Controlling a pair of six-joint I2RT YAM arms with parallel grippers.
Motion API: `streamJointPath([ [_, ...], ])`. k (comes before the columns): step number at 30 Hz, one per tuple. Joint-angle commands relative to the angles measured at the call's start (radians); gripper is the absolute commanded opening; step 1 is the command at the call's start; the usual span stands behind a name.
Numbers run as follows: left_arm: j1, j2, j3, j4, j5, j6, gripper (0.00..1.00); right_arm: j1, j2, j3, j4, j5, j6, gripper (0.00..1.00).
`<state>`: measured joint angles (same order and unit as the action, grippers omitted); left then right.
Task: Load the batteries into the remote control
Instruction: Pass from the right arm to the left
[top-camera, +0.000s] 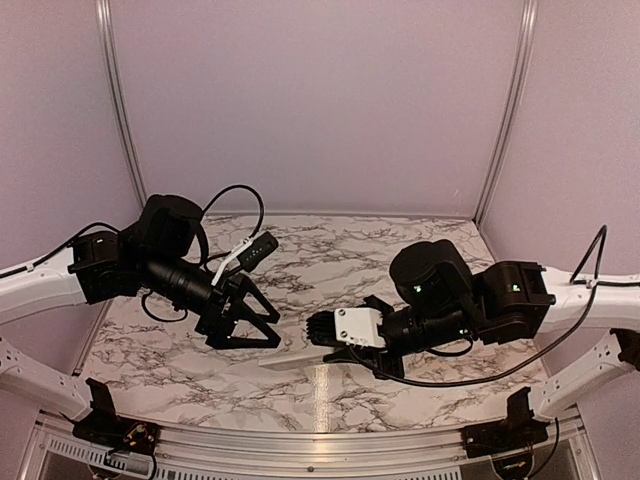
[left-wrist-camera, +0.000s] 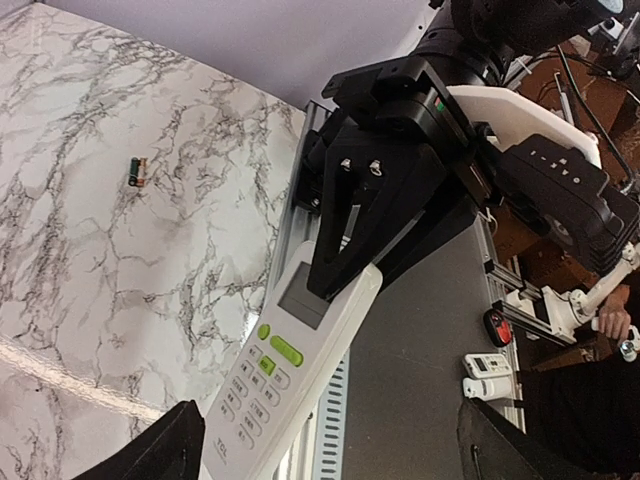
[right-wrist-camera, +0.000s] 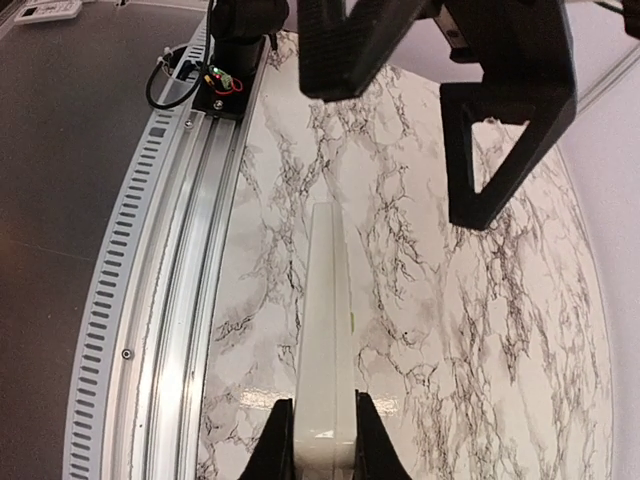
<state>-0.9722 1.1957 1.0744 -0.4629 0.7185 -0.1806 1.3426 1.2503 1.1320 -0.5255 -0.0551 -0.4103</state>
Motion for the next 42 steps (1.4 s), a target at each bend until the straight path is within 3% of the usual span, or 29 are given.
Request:
streamJointPath([
  [1, 0.007, -0.057, -0.018, 0.045, -0.300, 0.008, 0.93, -0.107, -0.056, -0.030, 0.073, -0.063, 0.095, 0.00],
  [5, 0.006, -0.127, -0.129, 0.117, -0.473, 0.060, 0.95, -0.155, -0.094, -0.070, 0.112, -0.144, 0.151, 0.00],
  [9, -0.008, -0.171, -0.208, 0.193, -0.521, 0.133, 0.94, -0.204, -0.106, -0.070, 0.094, -0.226, 0.193, 0.00],
  [15, -0.028, -0.202, -0.272, 0.249, -0.429, 0.271, 0.86, -0.291, -0.115, -0.062, 0.085, -0.416, 0.251, 0.00],
  [23, -0.066, -0.101, -0.227, 0.197, -0.263, 0.335, 0.75, -0.324, -0.072, -0.035, 0.058, -0.545, 0.258, 0.00],
  [29, -0.086, -0.027, -0.164, 0.164, -0.212, 0.342, 0.59, -0.324, -0.047, -0.009, 0.028, -0.556, 0.239, 0.00],
  [42, -0.108, 0.031, -0.138, 0.145, -0.169, 0.285, 0.10, -0.326, -0.048, 0.007, 0.016, -0.526, 0.244, 0.00],
])
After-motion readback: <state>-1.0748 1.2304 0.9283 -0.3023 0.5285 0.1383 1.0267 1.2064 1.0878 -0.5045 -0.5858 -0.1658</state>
